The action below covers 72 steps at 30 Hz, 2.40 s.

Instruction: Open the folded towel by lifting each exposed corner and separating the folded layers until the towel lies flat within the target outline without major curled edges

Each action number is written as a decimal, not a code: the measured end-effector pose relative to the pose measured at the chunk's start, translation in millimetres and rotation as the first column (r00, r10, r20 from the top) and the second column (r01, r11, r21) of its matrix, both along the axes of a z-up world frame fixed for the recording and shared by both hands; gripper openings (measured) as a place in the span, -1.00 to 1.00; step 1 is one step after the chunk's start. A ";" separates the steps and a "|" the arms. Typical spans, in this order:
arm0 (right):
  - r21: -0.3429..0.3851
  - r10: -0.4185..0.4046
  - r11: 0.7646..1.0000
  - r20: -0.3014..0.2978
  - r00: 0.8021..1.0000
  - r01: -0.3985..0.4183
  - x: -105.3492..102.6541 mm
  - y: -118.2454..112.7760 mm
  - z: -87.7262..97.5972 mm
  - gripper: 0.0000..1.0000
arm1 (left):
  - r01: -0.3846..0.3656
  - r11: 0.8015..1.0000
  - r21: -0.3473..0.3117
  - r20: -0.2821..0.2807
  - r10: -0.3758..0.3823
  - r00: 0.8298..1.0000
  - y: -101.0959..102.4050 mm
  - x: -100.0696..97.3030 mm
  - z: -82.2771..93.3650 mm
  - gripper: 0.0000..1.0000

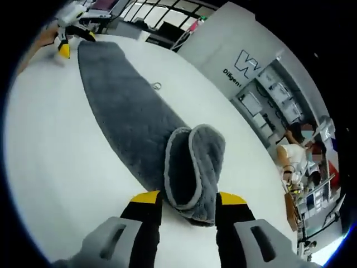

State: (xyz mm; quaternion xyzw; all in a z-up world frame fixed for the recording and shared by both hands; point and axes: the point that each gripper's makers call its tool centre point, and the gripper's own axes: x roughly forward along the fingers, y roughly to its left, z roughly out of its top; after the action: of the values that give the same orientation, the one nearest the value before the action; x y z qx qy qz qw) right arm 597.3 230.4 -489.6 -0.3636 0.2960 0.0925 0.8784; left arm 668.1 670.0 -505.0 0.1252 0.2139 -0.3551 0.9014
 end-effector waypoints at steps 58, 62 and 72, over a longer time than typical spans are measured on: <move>0.402 -0.373 0.839 -0.065 0.926 0.366 16.2 -157.8 5.9 -1.00 | 0.001 1.000 -0.019 0.031 -0.001 1.000 1.4 -2.3 10.1 0.95; 0.413 -0.389 0.824 -0.087 0.917 0.388 12.1 -164.0 -3.4 -1.00 | 0.006 1.000 -0.020 0.034 -0.005 0.999 0.2 -2.9 10.9 0.95; 0.466 -0.414 0.774 -0.139 0.900 0.428 3.9 -170.6 -24.5 -1.00 | 0.004 1.000 -0.019 0.034 -0.003 0.999 1.0 -1.9 10.7 0.95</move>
State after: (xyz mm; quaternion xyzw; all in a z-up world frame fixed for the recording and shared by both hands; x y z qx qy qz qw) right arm 601.2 59.8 -514.1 -0.0544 0.3491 -0.0299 0.9350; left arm 666.2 670.9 -494.3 0.1227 0.1949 -0.3566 0.9054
